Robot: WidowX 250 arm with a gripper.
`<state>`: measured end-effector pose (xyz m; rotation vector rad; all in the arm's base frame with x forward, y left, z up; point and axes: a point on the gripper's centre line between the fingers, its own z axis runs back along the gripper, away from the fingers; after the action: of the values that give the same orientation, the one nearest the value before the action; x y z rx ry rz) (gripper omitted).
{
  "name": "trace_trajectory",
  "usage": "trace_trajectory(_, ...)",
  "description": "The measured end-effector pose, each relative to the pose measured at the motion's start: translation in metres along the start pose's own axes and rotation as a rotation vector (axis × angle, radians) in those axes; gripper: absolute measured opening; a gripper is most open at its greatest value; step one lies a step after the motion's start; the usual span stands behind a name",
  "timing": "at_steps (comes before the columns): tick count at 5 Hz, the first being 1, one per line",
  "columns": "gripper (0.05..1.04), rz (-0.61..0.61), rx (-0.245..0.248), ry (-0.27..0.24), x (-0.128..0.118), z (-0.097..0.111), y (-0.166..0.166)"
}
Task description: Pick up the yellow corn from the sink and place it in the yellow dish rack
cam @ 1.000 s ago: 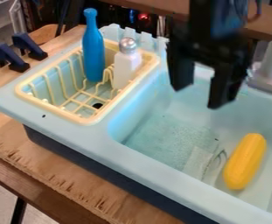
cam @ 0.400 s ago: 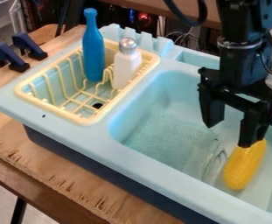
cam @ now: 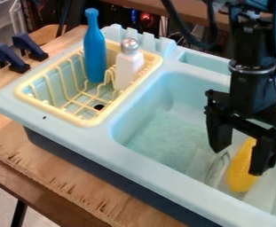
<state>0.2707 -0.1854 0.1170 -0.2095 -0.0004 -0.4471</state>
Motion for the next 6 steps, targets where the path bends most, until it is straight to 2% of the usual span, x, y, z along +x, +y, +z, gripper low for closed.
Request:
trace_trajectory(1,1.002,0.025,0.005,0.071,-0.002,-0.023,0.002)
trace_trajectory(2,1.002,0.042,0.012,0.115,0.001,-0.036,0.007)
trace_trajectory(3,0.926,0.091,0.047,0.118,0.010,-0.038,0.013)
trace_trajectory(4,0.734,0.101,0.059,0.123,0.011,-0.037,0.014)
trace_trajectory(5,0.680,0.089,0.065,0.128,0.009,-0.037,0.009)
trace_trajectory(6,0.679,0.046,0.074,0.083,0.005,-0.010,-0.003)
